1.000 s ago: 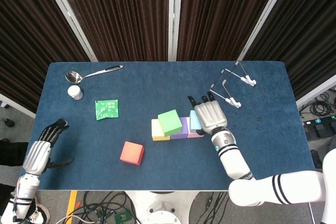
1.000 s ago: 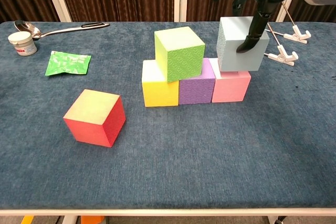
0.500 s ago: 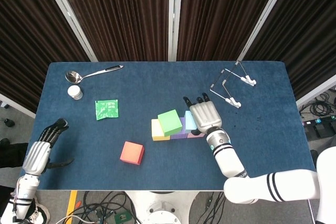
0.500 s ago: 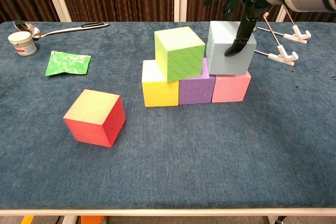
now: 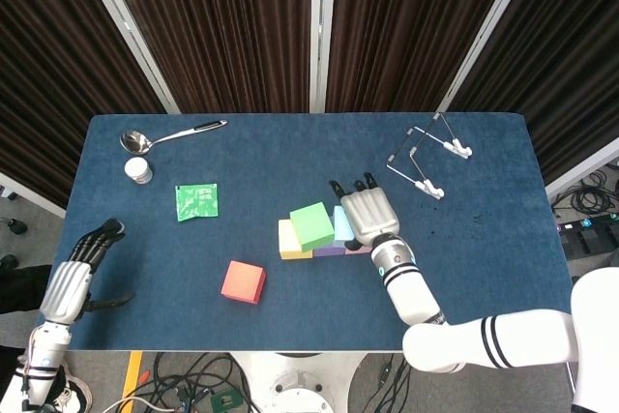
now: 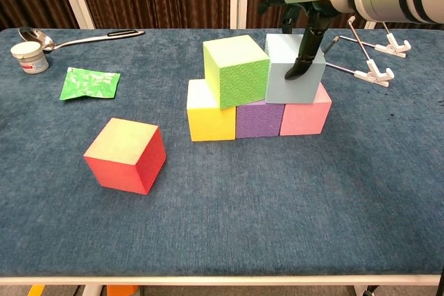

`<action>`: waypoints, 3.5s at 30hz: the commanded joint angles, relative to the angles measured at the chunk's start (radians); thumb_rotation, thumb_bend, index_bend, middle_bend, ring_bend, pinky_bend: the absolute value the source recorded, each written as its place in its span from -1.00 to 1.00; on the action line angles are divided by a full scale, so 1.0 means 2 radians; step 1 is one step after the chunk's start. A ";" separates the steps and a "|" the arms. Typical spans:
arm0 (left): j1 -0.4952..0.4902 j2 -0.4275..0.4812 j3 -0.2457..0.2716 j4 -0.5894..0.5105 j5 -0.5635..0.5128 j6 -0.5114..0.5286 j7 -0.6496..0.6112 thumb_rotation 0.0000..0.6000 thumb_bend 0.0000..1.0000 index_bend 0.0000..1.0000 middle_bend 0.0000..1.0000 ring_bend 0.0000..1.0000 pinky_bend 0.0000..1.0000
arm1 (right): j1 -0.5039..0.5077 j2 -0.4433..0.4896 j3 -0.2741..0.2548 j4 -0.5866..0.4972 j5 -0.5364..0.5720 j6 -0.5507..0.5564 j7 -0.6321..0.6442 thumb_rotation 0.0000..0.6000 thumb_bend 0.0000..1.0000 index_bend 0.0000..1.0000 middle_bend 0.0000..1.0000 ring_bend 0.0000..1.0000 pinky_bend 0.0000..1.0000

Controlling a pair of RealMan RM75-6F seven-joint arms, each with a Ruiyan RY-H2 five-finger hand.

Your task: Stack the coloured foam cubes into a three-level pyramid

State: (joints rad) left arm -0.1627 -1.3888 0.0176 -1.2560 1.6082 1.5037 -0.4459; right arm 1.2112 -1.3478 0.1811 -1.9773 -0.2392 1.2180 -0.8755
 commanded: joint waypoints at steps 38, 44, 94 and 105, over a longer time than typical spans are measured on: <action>-0.002 0.004 0.000 -0.008 0.000 -0.004 0.008 1.00 -1.00 -0.71 -0.82 -1.00 -0.85 | 0.001 0.013 0.004 0.014 0.004 -0.039 0.009 1.00 -0.70 -1.00 0.30 -0.70 -1.00; -0.002 0.004 0.000 -0.008 -0.001 -0.004 0.007 1.00 -1.00 -0.71 -0.82 -1.00 -0.85 | 0.004 0.012 0.003 0.014 0.009 -0.042 0.007 1.00 -0.71 -1.00 0.27 -0.71 -1.00; 0.001 0.008 0.000 -0.013 -0.001 -0.001 0.010 1.00 -1.00 -0.71 -0.83 -1.00 -0.85 | 0.043 0.049 0.008 0.043 -0.044 -0.178 0.072 1.00 -0.85 -1.00 -0.77 -1.00 -1.00; 0.002 0.007 0.000 -0.008 -0.002 0.000 0.005 1.00 -1.00 -0.71 -0.83 -1.00 -0.85 | 0.080 0.031 -0.007 0.066 -0.024 -0.188 0.075 1.00 -0.81 -1.00 -0.65 -1.00 -1.00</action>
State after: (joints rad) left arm -0.1588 -1.3748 0.0166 -1.2723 1.6050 1.5041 -0.4357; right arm 1.3674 -1.2842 0.1692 -1.8470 -0.2882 0.8378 -0.7272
